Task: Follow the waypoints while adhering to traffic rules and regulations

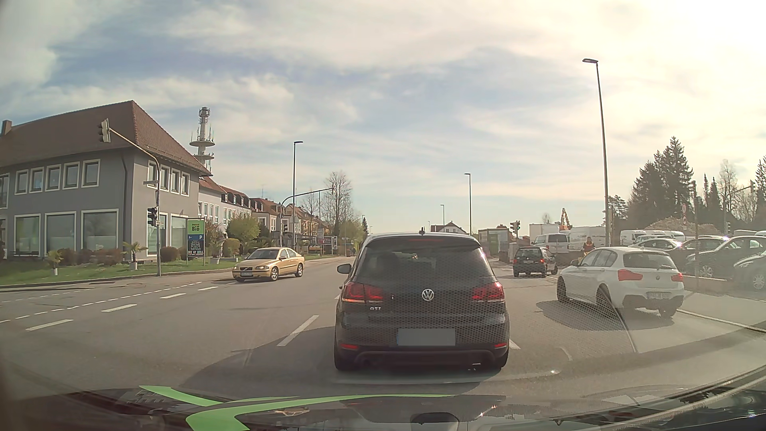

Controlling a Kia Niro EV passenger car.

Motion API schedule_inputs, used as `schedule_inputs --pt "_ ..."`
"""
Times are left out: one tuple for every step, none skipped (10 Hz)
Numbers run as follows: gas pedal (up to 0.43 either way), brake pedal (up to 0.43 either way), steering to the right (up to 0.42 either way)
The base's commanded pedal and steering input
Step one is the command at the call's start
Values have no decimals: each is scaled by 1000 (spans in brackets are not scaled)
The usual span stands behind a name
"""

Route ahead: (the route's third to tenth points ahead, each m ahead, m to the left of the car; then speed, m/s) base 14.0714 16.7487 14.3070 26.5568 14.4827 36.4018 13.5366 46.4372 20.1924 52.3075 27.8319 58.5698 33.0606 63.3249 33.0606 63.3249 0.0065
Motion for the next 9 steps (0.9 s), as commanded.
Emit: schedule_inputs --pt "0 0 2" --pt "0 0 2" --pt "0 0 2" --pt "0 0 2" --pt "0 0 2" --pt "110 0 2" --pt "220 0 2" --pt "220 0 2" --pt "220 0 2"
